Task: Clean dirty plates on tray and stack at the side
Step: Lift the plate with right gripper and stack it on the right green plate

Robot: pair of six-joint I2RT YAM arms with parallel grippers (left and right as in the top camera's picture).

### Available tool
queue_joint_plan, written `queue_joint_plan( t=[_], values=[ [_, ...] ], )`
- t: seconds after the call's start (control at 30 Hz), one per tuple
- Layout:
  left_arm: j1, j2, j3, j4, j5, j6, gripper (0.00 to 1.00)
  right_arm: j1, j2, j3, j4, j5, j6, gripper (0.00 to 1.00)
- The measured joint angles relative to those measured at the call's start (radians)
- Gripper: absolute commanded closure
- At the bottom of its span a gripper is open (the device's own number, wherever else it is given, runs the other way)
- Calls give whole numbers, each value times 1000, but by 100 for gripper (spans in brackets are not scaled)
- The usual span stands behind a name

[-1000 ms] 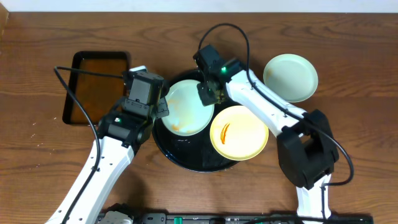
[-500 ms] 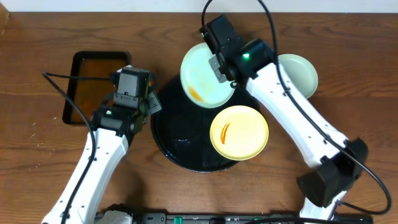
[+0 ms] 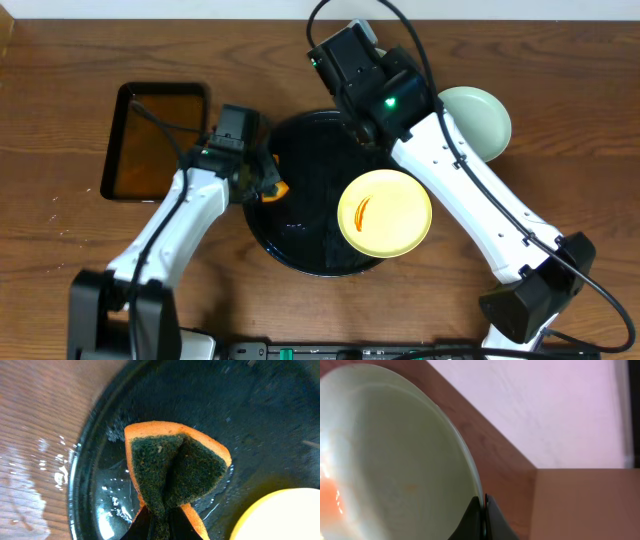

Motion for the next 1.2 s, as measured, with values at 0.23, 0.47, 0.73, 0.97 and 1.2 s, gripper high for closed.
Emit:
queue_joint_plan(
  t=[0.23,0.47,0.73,0.97,1.2],
  values=[
    [0,55,0,8,47,-2,92,3,0,0,42,117,-79,99],
    [0,55,0,12,50,-2,92,4,0,0,42,144,-101,99],
    [0,55,0,12,50,-2,92,-2,0,0,31,45,-79,99],
    [0,55,0,12,51,-2,92,-180,0,0,-1,-418,99,99],
    [0,55,0,12,51,-2,92,-566,0,-6,-36,-826,246,99]
  ],
)
